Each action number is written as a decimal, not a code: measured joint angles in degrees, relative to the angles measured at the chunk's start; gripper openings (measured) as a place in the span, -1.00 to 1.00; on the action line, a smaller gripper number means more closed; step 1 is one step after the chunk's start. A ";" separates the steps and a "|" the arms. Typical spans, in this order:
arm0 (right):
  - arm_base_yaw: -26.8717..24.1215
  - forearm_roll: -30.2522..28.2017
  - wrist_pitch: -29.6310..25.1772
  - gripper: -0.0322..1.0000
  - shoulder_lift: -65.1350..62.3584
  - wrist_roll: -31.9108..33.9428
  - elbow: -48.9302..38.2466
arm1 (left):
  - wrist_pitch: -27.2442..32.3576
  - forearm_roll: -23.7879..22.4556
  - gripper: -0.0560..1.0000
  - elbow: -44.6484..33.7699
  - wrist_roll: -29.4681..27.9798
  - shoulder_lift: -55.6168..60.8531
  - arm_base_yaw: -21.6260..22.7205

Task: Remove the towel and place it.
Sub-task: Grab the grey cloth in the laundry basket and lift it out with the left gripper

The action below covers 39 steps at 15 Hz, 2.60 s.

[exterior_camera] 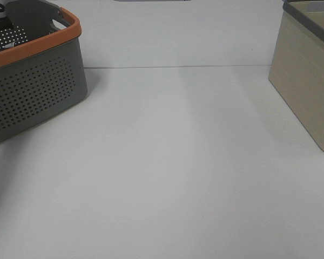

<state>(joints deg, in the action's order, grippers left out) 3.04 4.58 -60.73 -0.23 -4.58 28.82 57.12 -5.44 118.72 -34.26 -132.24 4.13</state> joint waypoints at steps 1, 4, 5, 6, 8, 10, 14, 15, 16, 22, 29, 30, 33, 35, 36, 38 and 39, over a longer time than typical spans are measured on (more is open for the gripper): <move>0.00 0.00 0.00 0.28 0.00 0.00 0.00 | -0.17 0.00 -0.89 0.00 0.23 0.63 0.00; 0.00 0.00 0.00 0.28 0.00 0.00 0.00 | -3.09 0.00 -0.89 0.00 0.23 3.44 0.00; 0.00 0.00 0.00 0.28 0.00 0.00 0.00 | -3.90 0.00 -0.89 0.00 0.29 4.76 0.00; 0.00 0.00 0.00 0.28 0.00 0.00 0.00 | -4.76 0.00 -0.89 0.00 0.63 6.25 0.00; 0.00 0.00 0.00 0.28 0.00 0.00 0.00 | -6.25 0.00 -0.89 0.00 1.26 7.96 0.00; 0.00 0.00 0.00 0.28 0.00 0.00 0.00 | -8.82 0.06 -0.89 0.00 2.01 10.03 0.00; 0.00 0.00 0.00 0.28 0.00 0.00 0.00 | -12.89 0.17 -0.89 0.00 2.69 14.50 -0.11; 0.00 0.00 0.00 0.28 0.00 0.00 0.00 | -13.92 0.17 -0.89 0.00 3.50 15.58 -0.11; 0.00 0.00 0.00 0.28 0.00 0.00 0.00 | -14.78 0.17 -0.89 0.00 4.13 16.56 -0.11; 0.00 0.00 0.00 0.28 0.00 0.00 0.00 | -22.63 0.17 -0.89 0.00 5.33 23.61 -0.11; 0.00 -0.06 0.00 0.28 0.00 0.00 0.00 | -36.10 -0.86 -0.89 0.06 5.39 30.42 -2.58; 0.00 -0.23 0.00 0.28 0.00 0.00 0.00 | -40.22 -4.18 -0.89 2.18 5.44 31.23 -6.53; 0.00 -0.23 0.00 0.28 0.00 0.00 0.00 | -43.89 -8.65 -0.89 6.47 5.44 31.23 -12.26; 0.00 -0.23 0.00 0.28 0.00 0.00 0.00 | -46.07 -11.97 -0.89 9.85 5.44 31.28 -16.16; 0.00 -0.23 0.00 0.28 0.00 0.00 0.00 | -46.58 -13.41 -0.89 11.46 5.44 31.40 -18.16; 0.00 -0.23 0.00 0.28 0.00 0.00 0.00 | -46.93 -16.67 -0.89 12.78 5.44 31.63 -22.12; 0.00 -0.23 0.00 0.28 0.00 0.00 0.00 | -46.87 -18.45 -0.89 12.95 5.44 31.57 -23.95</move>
<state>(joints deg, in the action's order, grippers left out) 3.04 4.35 -60.73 -0.23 -4.58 28.82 10.26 -23.89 131.67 -28.82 -100.67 -19.82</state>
